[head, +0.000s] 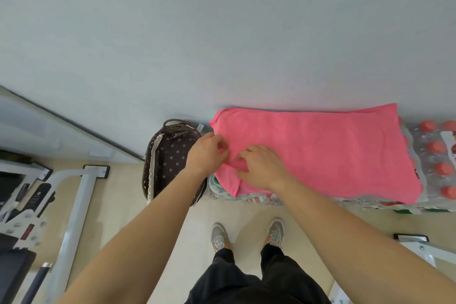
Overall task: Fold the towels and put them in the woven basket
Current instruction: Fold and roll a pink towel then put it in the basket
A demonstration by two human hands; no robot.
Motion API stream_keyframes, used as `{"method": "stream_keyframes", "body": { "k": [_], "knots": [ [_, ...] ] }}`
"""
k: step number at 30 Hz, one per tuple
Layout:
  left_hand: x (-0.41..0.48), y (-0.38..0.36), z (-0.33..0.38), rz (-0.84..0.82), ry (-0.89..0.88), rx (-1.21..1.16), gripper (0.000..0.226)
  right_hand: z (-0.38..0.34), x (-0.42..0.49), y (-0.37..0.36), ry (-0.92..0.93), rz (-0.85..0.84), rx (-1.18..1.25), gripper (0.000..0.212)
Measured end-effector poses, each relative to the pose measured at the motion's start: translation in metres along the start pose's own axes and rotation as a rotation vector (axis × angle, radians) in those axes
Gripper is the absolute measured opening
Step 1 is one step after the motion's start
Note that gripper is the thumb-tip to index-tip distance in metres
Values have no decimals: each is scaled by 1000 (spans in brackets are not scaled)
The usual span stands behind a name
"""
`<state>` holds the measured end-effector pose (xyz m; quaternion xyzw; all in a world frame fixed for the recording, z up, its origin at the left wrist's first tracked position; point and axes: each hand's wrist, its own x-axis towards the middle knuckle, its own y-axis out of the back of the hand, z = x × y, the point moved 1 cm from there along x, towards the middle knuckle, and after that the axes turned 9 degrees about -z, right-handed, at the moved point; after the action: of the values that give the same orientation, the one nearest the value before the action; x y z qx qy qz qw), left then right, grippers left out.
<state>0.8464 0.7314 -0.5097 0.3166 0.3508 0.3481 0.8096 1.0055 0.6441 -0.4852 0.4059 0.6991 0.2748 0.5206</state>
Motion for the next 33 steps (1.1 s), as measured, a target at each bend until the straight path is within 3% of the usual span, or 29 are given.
{"method": "stream_keyframes", "body": {
  "k": [3, 6, 9, 12, 15, 18, 22, 25, 29, 33],
  "knots": [
    [-13, -3, -13, -15, 46, -37, 21, -21, -1, -12, -2, -25, -13, 33],
    [-19, -3, -18, -51, 29, -78, 29, -38, -4, -17, 6, -9, 41, 11],
    [-16, 0, -23, -73, 24, -116, 31, -58, -8, -23, 114, -142, 188, 21],
    [-11, 6, -27, -81, 44, -110, 35, -74, -7, -30, 207, -284, 161, 20],
    [-3, 14, -26, -74, 32, -84, 40, -66, 2, -27, 153, -71, 226, 15],
    [10, 17, -27, -43, 28, -100, 38, -41, 12, -22, 45, 82, 50, 35],
    [29, 20, -17, -33, -4, -123, 54, -20, 15, -17, -29, 102, -52, 69],
    [45, 24, -8, -32, 8, -95, 53, -16, 14, -21, -36, 54, -62, 76],
    [51, 29, -10, -10, 195, -115, 56, -16, 13, -25, -37, 36, -16, 76],
    [39, 32, 1, 26, 187, -116, 51, -9, 7, -12, -49, 47, 54, 71]
  ]
}}
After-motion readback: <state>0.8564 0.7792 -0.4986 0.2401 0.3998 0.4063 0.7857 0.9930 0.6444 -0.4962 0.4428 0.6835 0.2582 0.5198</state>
